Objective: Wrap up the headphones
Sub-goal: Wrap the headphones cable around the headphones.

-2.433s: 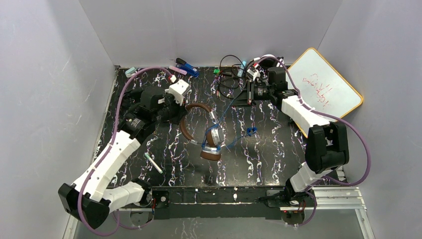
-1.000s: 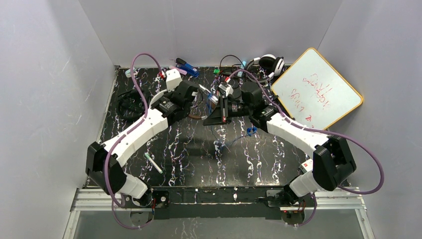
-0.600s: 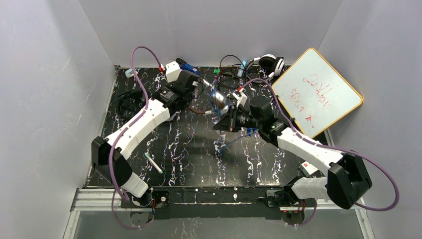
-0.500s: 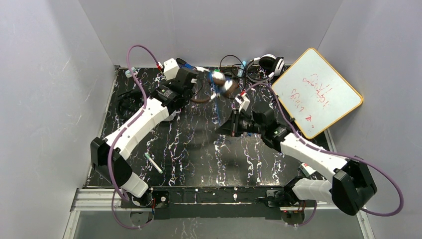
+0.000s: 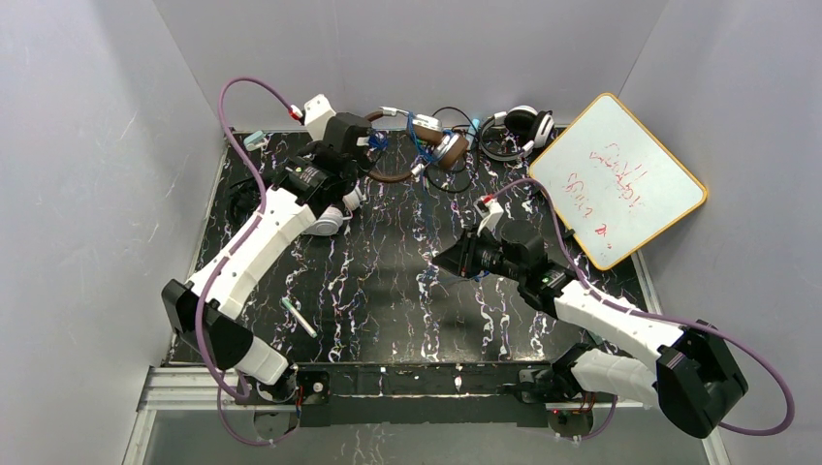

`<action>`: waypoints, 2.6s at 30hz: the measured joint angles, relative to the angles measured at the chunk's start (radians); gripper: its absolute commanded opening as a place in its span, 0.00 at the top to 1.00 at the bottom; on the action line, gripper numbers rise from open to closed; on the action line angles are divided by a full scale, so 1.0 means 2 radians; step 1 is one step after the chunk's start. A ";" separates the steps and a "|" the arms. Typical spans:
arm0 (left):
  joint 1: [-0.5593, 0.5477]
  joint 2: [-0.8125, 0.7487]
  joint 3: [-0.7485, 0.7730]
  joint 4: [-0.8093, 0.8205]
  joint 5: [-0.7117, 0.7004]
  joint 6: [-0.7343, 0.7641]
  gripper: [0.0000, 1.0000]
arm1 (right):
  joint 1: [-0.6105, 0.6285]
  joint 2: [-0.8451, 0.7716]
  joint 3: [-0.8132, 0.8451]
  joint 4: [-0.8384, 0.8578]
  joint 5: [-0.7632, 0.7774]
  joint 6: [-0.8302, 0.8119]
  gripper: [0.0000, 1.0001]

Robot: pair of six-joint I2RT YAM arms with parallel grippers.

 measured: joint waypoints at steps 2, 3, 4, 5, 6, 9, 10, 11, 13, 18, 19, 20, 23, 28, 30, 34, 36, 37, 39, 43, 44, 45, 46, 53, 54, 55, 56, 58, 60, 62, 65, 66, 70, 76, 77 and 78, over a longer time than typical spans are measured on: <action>0.000 -0.005 0.007 -0.007 0.003 0.000 1.00 | 0.000 -0.001 -0.007 0.007 0.012 -0.004 0.76; 0.000 -0.008 0.010 -0.011 0.004 0.001 1.00 | 0.000 -0.001 -0.011 0.009 0.019 -0.007 0.76; 0.000 -0.010 0.012 -0.013 0.005 0.001 1.00 | 0.000 -0.001 -0.014 0.011 0.023 -0.009 0.76; 0.000 -0.012 0.014 -0.016 0.007 0.002 1.00 | 0.000 -0.001 -0.018 0.011 0.027 -0.011 0.75; 0.000 -0.015 0.016 -0.019 0.009 0.003 1.00 | 0.000 0.000 -0.021 0.012 0.031 -0.014 0.71; 0.000 -0.018 0.018 -0.029 0.014 0.006 1.00 | 0.000 0.004 -0.028 0.021 0.035 -0.023 0.57; 0.000 -0.018 0.019 -0.032 0.015 0.007 1.00 | 0.000 0.006 -0.031 0.029 0.034 -0.030 0.51; 0.000 -0.019 0.019 -0.034 0.016 0.008 1.00 | 0.000 0.007 -0.034 0.034 0.032 -0.036 0.47; 0.000 -0.019 0.019 -0.039 0.019 0.010 1.00 | 0.000 0.011 -0.036 0.038 0.031 -0.050 0.42; 0.000 -0.019 0.019 -0.049 0.021 0.015 1.00 | 0.000 0.027 -0.035 0.019 0.064 -0.086 0.16; 0.000 -0.019 0.019 -0.051 0.021 0.017 1.00 | 0.000 0.031 -0.035 0.010 0.075 -0.092 0.13; 0.000 -0.019 0.020 -0.052 0.021 0.018 1.00 | 0.000 0.034 -0.035 0.002 0.085 -0.098 0.13; 0.000 -0.019 0.024 -0.055 0.021 0.022 1.00 | 0.000 0.045 -0.035 -0.010 0.114 -0.117 0.17; 0.000 -0.019 0.045 -0.062 0.021 0.029 1.00 | 0.000 0.089 -0.019 -0.022 0.138 -0.150 0.18; 0.000 -0.019 0.055 -0.064 0.021 0.031 1.00 | 0.000 0.108 -0.008 -0.025 0.150 -0.165 0.15; 0.000 -0.019 0.071 -0.066 0.021 0.033 1.00 | 0.000 0.127 0.012 -0.026 0.156 -0.197 0.02; 0.000 -0.019 0.077 -0.068 0.021 0.034 1.00 | 0.000 0.128 0.016 -0.018 0.156 -0.214 0.02; 0.000 -0.019 0.081 -0.069 0.021 0.035 1.00 | 0.000 0.129 0.018 -0.011 0.156 -0.222 0.03; 0.000 -0.019 0.090 -0.071 0.021 0.036 1.00 | -0.003 0.138 0.023 0.002 0.153 -0.233 0.06; 0.000 -0.019 0.109 -0.077 0.021 0.038 1.00 | -0.022 0.183 0.043 0.021 0.129 -0.243 0.09; 0.000 -0.019 0.114 -0.078 0.021 0.038 1.00 | -0.027 0.194 0.048 0.025 0.121 -0.244 0.10; 0.000 -0.019 0.118 -0.079 0.021 0.038 1.00 | -0.031 0.203 0.051 0.027 0.116 -0.244 0.11; 0.000 -0.019 0.121 -0.080 0.021 0.038 1.00 | -0.034 0.209 0.051 0.031 0.112 -0.244 0.12; 0.000 -0.018 0.140 -0.091 0.021 0.038 1.00 | -0.044 0.262 0.066 0.044 0.102 -0.234 0.69; 0.000 -0.018 0.142 -0.092 0.021 0.038 1.00 | -0.047 0.266 0.066 0.045 0.102 -0.229 0.76; 0.000 -0.017 0.144 -0.093 0.021 0.038 1.00 | -0.050 0.268 0.065 0.045 0.101 -0.226 0.82; 0.000 -0.017 0.145 -0.094 0.021 0.038 1.00 | -0.054 0.268 0.064 0.046 0.101 -0.217 0.88; 0.001 -0.017 0.146 -0.095 0.022 0.037 1.00 | -0.063 0.262 0.056 0.056 0.095 -0.203 0.98; 0.004 -0.017 0.146 -0.095 0.027 0.037 1.00 | -0.077 0.249 0.040 0.064 0.083 -0.187 0.99; 0.006 -0.017 0.146 -0.095 0.036 0.038 1.00 | -0.099 0.228 0.023 0.068 0.066 -0.172 0.99; 0.010 -0.017 0.146 -0.095 0.047 0.038 1.00 | -0.140 0.203 0.017 0.067 0.034 -0.152 0.99; 0.011 -0.017 0.146 -0.095 0.049 0.038 1.00 | -0.151 0.197 0.017 0.068 0.025 -0.149 0.99; 0.017 -0.022 0.128 -0.090 0.057 0.038 1.00 | -0.205 0.184 0.021 0.062 -0.025 -0.132 0.99; 0.027 -0.041 0.081 -0.057 0.135 0.083 1.00 | -0.263 0.237 0.071 0.036 -0.109 -0.108 0.99; 0.027 -0.046 0.072 -0.044 0.162 0.101 1.00 | -0.272 0.247 0.079 0.034 -0.125 -0.100 0.99; 0.027 -0.049 0.065 -0.037 0.182 0.114 1.00 | -0.281 0.255 0.084 0.033 -0.138 -0.093 0.99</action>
